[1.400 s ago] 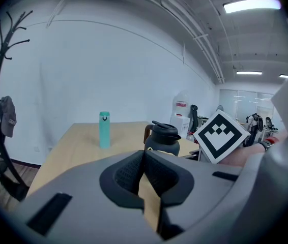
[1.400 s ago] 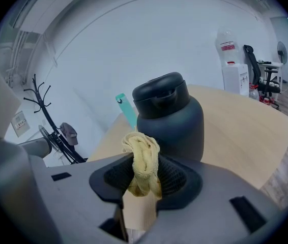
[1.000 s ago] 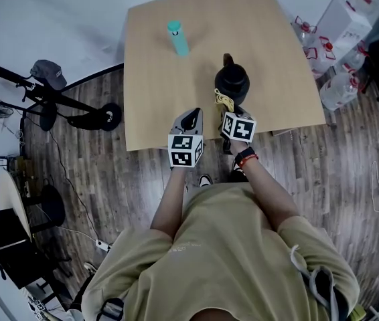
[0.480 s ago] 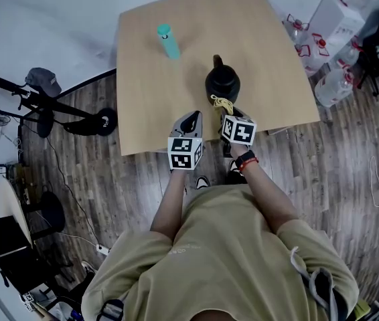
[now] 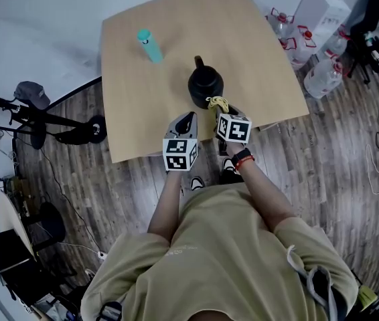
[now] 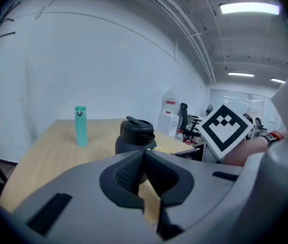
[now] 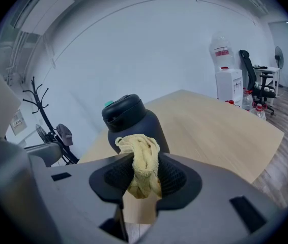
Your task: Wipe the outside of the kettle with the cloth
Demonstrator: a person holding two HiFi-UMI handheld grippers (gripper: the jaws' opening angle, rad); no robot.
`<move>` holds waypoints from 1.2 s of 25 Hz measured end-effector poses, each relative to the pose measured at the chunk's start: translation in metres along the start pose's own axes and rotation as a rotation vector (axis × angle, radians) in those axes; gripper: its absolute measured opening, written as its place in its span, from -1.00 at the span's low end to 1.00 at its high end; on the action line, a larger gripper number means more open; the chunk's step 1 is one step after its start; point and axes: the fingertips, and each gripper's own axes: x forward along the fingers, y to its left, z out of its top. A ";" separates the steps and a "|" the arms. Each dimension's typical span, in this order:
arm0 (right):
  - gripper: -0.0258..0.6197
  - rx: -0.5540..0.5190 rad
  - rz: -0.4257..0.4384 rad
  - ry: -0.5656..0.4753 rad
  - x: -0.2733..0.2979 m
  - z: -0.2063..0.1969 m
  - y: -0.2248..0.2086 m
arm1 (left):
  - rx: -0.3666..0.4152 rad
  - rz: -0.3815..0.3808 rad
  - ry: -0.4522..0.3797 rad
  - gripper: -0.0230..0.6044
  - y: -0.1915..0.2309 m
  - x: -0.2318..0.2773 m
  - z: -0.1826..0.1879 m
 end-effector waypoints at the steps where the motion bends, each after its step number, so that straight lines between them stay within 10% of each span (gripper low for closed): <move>1: -0.48 0.001 -0.004 0.000 0.001 0.001 -0.004 | 0.001 -0.001 0.001 -0.85 -0.001 0.003 0.000; 30: -0.50 -0.281 0.025 0.004 0.063 0.088 -0.068 | -0.020 0.042 0.036 -0.85 -0.001 0.059 0.013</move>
